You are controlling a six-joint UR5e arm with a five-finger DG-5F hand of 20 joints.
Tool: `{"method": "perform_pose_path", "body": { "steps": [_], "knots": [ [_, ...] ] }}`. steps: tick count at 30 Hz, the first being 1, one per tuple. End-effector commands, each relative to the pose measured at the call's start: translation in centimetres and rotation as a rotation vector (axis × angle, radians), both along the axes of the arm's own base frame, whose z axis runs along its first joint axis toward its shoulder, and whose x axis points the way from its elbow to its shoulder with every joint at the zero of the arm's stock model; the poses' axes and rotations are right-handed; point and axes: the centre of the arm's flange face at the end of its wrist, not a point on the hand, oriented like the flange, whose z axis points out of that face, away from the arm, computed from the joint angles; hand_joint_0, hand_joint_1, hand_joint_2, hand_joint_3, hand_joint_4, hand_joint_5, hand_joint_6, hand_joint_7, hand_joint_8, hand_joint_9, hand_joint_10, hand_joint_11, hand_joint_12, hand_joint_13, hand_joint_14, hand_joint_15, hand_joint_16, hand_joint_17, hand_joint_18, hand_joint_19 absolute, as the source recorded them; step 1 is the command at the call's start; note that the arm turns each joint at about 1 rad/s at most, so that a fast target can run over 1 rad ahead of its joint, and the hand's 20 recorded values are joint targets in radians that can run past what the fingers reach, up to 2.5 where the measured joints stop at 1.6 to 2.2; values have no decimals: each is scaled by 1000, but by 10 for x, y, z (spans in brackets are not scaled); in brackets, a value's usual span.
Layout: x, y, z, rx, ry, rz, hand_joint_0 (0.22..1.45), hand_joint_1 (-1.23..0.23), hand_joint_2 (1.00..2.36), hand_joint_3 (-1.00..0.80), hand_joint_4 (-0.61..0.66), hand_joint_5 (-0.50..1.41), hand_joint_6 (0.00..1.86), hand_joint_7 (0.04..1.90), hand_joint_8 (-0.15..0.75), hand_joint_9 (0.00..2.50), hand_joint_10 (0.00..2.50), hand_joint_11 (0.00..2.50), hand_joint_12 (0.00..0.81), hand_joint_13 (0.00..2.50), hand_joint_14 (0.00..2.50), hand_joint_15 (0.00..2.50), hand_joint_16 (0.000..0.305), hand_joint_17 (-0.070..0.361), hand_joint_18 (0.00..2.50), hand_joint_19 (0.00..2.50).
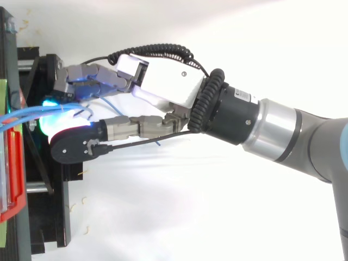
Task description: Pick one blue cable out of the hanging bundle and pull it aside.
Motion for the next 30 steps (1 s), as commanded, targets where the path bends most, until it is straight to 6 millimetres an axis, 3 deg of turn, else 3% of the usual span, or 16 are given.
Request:
{"method": "perform_pose_path", "body": {
  "steps": [1,14,23,30],
  "knots": [
    [1,5,5,10,13,7,523,-570,1000,-486,273,-97,502,1229,304,673,5,188,413,467,11,293,58,132,371,414],
    [-4,19,35,16,1,27,523,-576,1000,-499,253,-95,502,1252,302,670,6,200,420,488,11,311,59,133,396,431],
    [-4,18,35,9,3,24,491,-570,1000,-500,287,-122,503,1147,310,636,5,203,436,477,11,317,62,139,396,436],
    [-3,7,17,-2,-31,9,487,-561,1000,-500,294,-133,503,1103,312,636,6,208,439,480,11,315,63,141,398,431]
  ]
}}
